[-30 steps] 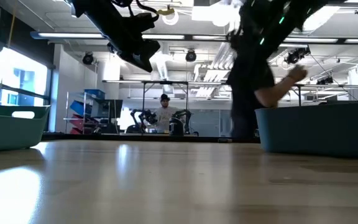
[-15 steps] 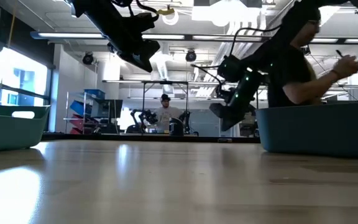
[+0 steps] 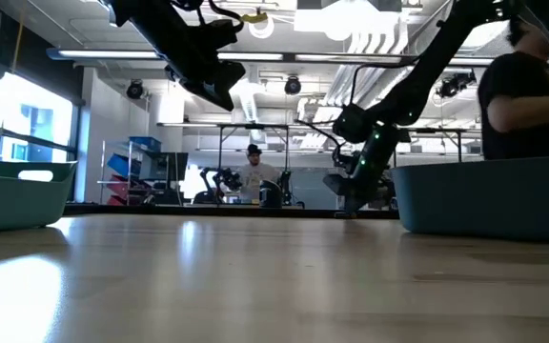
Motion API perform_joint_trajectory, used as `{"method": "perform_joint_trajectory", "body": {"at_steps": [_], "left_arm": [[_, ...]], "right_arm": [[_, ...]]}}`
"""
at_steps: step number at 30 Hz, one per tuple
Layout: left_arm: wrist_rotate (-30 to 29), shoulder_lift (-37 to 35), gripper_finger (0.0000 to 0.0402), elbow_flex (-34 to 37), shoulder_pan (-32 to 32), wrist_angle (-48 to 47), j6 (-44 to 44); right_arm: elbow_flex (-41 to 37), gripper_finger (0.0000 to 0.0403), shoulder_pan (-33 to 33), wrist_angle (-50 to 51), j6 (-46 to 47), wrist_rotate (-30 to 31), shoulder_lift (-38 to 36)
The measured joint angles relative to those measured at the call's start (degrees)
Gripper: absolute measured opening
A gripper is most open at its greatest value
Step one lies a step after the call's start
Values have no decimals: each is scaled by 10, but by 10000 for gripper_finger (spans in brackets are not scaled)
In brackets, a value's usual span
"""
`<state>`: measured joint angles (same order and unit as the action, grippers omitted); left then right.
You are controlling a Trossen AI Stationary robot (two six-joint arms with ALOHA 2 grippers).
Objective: Sort batteries
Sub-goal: Put the black battery into the blue bin
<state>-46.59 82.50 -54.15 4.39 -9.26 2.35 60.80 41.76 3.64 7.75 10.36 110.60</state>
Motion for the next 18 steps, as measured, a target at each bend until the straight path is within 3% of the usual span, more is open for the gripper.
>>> {"method": "perform_joint_trajectory", "body": {"at_steps": [4,8,13,18], "left_arm": [[0,0,3,0,-4,0,1],[0,0,3,0,-4,0,0],[0,0,3,0,-4,0,0],[0,0,3,0,-4,0,1]], "right_arm": [[-1,0,-19,59,8,-15,-24],[0,0,-36,42,-2,3,-45],[0,0,-6,-14,0,14,-33],[0,0,25,-27,3,-18,-16]]}}
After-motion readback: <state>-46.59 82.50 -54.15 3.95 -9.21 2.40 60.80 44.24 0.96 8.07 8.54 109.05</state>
